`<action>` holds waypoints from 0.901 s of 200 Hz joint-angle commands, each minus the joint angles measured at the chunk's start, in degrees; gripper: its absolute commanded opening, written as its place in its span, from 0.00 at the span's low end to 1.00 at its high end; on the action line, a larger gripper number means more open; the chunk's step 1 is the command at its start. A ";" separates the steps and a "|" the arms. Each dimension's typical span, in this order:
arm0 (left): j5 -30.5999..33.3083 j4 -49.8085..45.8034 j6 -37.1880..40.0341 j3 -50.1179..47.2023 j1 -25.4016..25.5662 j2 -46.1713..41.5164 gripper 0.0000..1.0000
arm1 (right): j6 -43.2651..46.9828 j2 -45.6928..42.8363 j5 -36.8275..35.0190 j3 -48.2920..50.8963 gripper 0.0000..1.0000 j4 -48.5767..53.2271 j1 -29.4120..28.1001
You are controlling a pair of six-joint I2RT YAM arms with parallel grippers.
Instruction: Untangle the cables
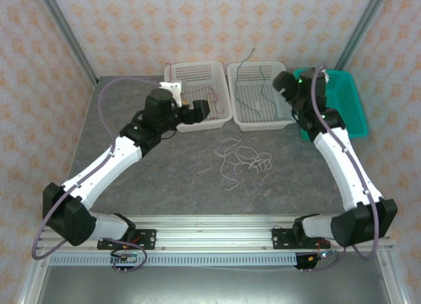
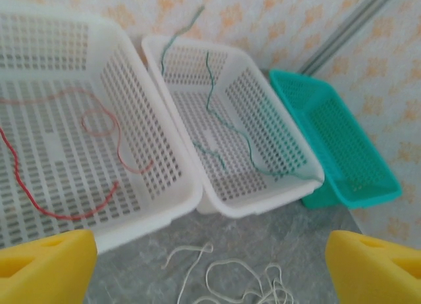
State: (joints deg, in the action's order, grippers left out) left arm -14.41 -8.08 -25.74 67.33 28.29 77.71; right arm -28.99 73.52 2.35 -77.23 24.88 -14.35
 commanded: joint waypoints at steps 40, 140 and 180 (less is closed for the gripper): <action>3.84 1.92 -7.14 -8.39 8.44 6.38 0.87 | 9.19 6.02 10.99 8.67 0.78 17.17 -15.15; 6.92 3.68 -6.24 -12.36 8.44 6.80 0.85 | 12.24 25.33 7.29 11.17 0.64 5.06 -18.87; 6.74 3.26 -6.30 -12.41 8.14 6.84 0.85 | 15.37 26.67 7.93 12.24 0.23 2.65 -18.89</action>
State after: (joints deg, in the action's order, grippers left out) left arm -9.56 -5.67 -31.68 55.70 36.97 85.67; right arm -16.40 100.27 11.97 -65.19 29.45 -33.12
